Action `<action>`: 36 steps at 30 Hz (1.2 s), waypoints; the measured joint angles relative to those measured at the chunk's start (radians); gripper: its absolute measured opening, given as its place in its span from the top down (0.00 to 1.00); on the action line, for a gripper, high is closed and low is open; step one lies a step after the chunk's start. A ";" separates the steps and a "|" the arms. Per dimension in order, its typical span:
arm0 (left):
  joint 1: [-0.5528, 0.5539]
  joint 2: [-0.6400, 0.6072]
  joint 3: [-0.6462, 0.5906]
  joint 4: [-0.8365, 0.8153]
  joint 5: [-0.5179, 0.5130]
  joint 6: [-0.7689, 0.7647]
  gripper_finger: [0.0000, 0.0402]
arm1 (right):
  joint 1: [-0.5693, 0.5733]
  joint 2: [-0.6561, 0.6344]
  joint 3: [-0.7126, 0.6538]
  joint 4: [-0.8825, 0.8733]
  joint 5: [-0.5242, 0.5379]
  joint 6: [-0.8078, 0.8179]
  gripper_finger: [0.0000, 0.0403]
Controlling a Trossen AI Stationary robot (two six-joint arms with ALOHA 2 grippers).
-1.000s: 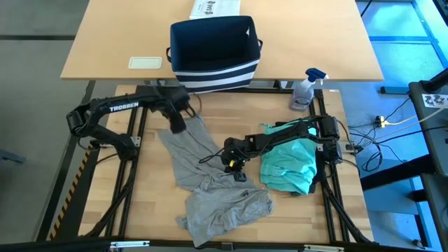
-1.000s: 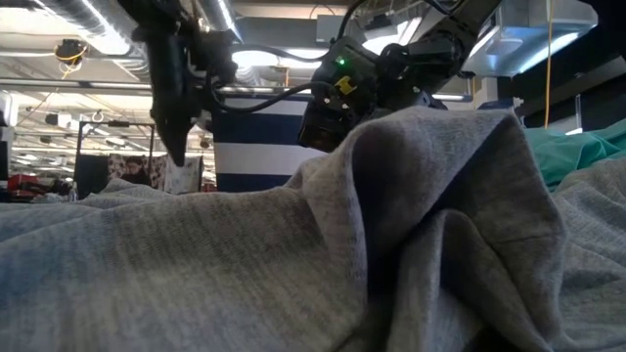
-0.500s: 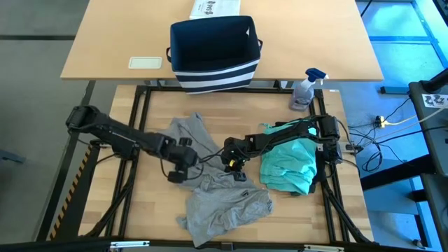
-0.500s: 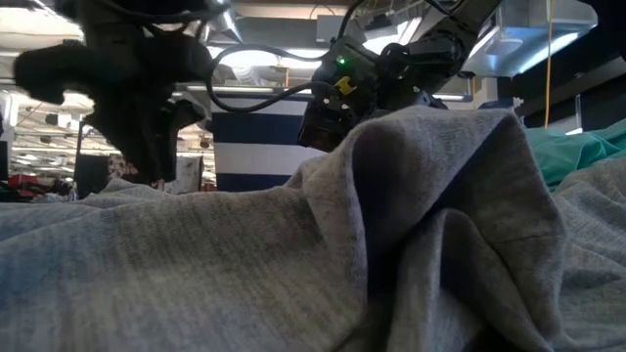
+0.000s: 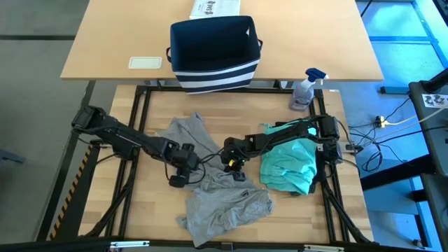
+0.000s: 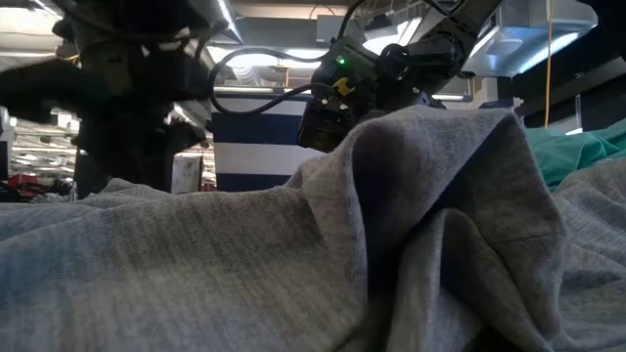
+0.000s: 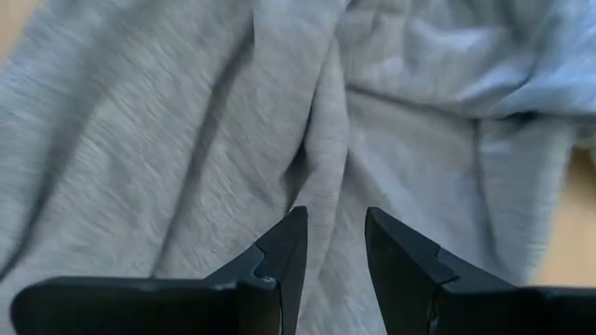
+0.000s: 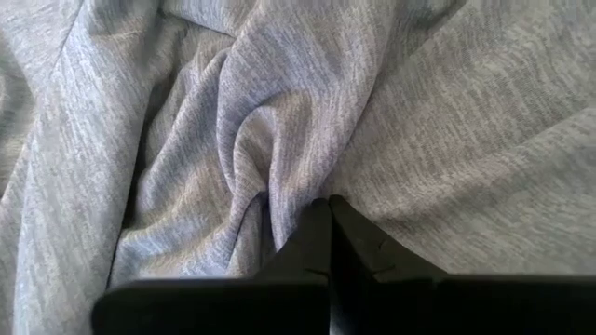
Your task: Fold Laundry from Bin
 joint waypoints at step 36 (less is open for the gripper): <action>0.010 0.080 0.000 0.047 -0.048 0.023 0.66 | 0.001 0.000 0.001 0.016 -0.019 0.011 1.00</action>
